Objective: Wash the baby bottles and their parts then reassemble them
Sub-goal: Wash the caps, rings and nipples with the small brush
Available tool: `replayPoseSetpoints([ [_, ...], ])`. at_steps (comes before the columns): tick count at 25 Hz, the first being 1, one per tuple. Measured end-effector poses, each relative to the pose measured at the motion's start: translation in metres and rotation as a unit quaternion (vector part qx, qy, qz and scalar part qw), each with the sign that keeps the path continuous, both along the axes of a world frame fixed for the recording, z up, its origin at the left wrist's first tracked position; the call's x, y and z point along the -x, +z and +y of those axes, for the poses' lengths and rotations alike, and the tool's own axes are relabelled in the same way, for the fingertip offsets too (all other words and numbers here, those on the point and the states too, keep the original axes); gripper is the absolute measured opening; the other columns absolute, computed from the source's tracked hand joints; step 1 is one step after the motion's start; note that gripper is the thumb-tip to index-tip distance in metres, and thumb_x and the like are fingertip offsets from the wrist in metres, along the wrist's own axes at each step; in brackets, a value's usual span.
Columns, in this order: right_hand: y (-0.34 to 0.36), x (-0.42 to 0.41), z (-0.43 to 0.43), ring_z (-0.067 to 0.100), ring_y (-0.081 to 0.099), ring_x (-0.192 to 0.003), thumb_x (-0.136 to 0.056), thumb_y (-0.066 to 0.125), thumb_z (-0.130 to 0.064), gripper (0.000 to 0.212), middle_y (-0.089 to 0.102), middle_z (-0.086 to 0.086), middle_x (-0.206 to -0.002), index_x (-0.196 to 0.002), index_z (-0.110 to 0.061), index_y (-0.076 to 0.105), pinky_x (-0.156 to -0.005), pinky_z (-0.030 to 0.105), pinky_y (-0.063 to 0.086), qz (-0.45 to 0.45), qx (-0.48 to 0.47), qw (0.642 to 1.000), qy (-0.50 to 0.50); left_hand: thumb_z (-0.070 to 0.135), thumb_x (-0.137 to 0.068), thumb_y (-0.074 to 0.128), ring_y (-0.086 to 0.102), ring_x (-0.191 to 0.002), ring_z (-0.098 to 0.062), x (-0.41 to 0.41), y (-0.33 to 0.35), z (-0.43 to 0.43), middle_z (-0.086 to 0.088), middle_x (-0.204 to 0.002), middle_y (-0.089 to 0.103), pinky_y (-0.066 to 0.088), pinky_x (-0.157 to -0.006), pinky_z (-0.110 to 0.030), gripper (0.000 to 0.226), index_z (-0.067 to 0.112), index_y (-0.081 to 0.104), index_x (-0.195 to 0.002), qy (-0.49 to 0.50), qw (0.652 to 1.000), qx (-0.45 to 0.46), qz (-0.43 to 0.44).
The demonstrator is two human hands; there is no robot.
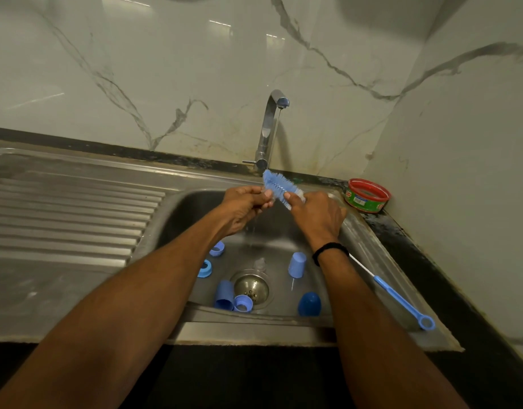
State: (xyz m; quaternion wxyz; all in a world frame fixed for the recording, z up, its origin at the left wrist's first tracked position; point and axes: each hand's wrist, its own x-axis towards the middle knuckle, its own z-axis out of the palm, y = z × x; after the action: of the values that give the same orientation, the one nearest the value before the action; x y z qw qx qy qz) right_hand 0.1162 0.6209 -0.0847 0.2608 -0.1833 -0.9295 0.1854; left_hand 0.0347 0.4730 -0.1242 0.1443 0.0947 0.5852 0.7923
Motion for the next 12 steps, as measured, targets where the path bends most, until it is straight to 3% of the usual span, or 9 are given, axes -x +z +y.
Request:
replayPoseSetpoints([
  [3,0.001,0.001,-0.005,0.023,0.054,-0.079,-0.091,0.051,-0.063,0.047,0.058,0.001,-0.076,-0.080,-0.021,0.068,-0.084,0.038,0.032,-0.016,-0.002,1.000,0.013,0.004,-0.096,0.063,0.065,-0.075,-0.011,0.001,0.000,0.002,-0.007,-0.087,0.073,0.057,-0.080,-0.027,0.016,0.004,0.070,-0.110,0.049,0.999,0.018,-0.005],
  [6,0.003,0.002,-0.008,0.020,0.049,-0.077,-0.091,0.052,-0.062,0.046,0.057,0.000,-0.077,-0.089,-0.020,0.071,-0.082,0.037,0.029,-0.011,0.004,1.000,-0.001,0.006,-0.097,0.061,0.063,-0.072,-0.011,-0.002,0.002,0.006,-0.008,-0.085,0.072,0.055,-0.079,-0.027,0.014,0.006,0.071,-0.106,0.032,0.999,0.035,-0.006],
  [9,-0.001,0.003,-0.011,0.021,0.052,-0.078,-0.090,0.053,-0.063,0.047,0.058,-0.001,-0.079,-0.092,-0.020,0.071,-0.086,0.038,0.036,-0.023,-0.004,1.000,0.011,0.002,-0.098,0.058,0.060,-0.069,-0.011,-0.002,0.003,0.006,-0.009,-0.084,0.070,0.056,-0.076,-0.025,0.014,0.005,0.071,-0.100,0.085,0.995,0.038,-0.021],
  [12,-0.001,0.004,-0.015,0.021,0.054,-0.078,-0.090,0.052,-0.064,0.048,0.059,-0.001,-0.078,-0.093,-0.020,0.071,-0.087,0.038,0.037,-0.027,0.000,1.000,0.009,0.001,-0.098,0.057,0.063,-0.073,-0.012,-0.004,0.004,0.004,-0.010,-0.085,0.070,0.056,-0.081,-0.027,0.014,0.006,0.070,-0.099,0.037,0.998,0.033,-0.023],
])
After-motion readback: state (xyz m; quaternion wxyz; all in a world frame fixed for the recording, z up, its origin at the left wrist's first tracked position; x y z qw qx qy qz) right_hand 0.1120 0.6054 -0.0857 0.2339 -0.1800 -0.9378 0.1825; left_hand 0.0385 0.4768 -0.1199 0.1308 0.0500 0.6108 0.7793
